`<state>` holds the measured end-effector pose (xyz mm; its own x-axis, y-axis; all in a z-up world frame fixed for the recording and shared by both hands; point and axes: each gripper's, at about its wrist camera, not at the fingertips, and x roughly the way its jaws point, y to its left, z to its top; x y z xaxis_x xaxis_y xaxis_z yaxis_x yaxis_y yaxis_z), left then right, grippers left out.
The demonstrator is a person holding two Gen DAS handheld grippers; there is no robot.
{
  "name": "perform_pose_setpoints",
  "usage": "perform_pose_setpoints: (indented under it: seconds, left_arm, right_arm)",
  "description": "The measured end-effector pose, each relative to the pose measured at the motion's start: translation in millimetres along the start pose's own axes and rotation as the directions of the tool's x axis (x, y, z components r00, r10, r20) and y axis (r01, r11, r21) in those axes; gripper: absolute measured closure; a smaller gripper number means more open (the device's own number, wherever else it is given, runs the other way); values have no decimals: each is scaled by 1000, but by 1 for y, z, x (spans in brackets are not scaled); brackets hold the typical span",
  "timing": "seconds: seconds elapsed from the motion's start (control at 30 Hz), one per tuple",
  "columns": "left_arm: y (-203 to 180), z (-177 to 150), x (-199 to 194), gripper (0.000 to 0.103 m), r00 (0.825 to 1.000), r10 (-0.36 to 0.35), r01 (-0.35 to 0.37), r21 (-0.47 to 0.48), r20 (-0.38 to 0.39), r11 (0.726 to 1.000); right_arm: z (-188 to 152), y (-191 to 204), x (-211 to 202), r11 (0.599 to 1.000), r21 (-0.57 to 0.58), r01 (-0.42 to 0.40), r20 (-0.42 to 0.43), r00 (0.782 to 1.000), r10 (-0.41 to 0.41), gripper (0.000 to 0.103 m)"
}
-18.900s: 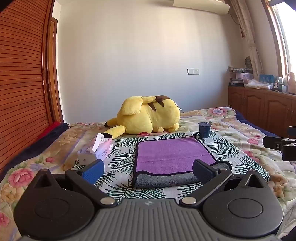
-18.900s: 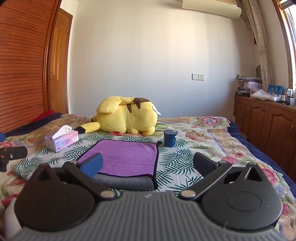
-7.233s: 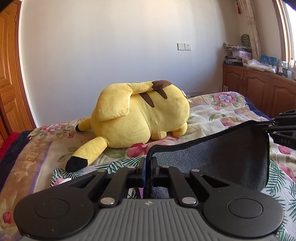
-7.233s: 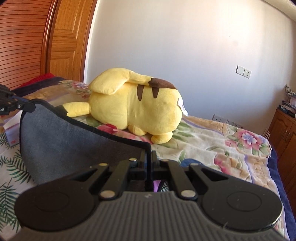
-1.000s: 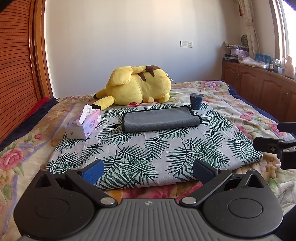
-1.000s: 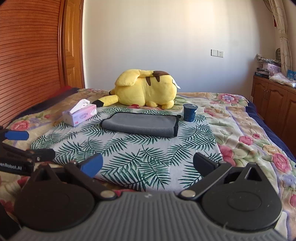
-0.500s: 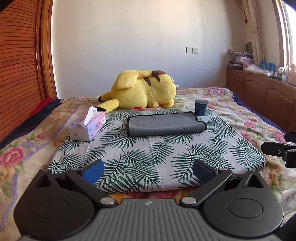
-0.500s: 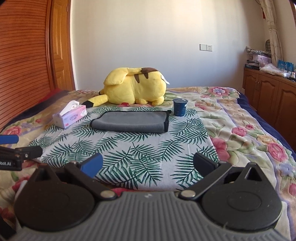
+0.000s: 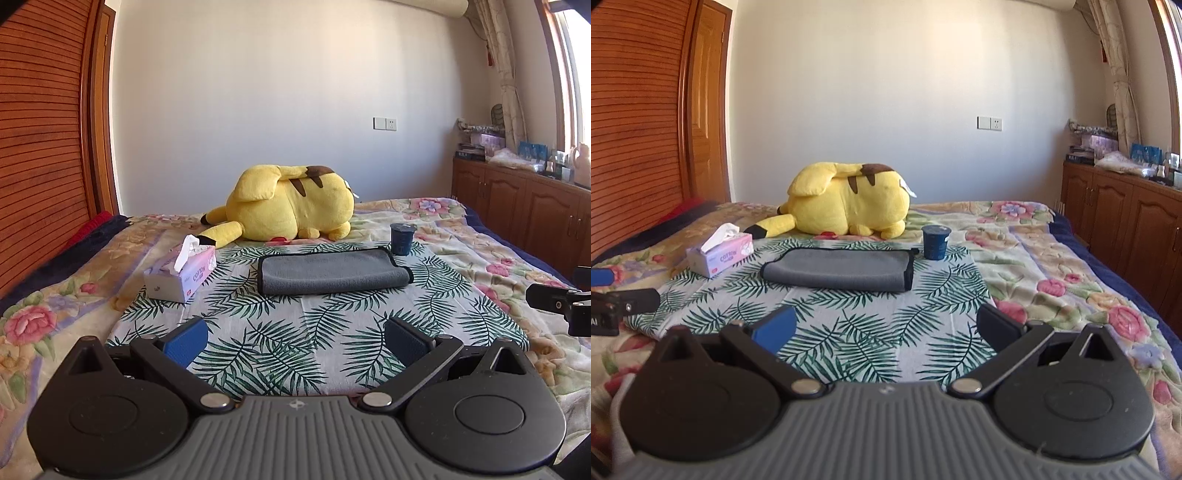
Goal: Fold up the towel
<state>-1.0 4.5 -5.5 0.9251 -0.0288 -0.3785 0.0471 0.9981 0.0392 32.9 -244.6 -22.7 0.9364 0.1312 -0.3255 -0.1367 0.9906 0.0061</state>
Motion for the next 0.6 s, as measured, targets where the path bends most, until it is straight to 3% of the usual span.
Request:
perform_pose_setpoints:
  seconds: [0.6]
  left_arm:
    - [0,1,-5,16,1000,-4,4,0,31,1000]
  right_arm:
    - [0,-2,-4,1000,-3,19,38,999,-19,0]
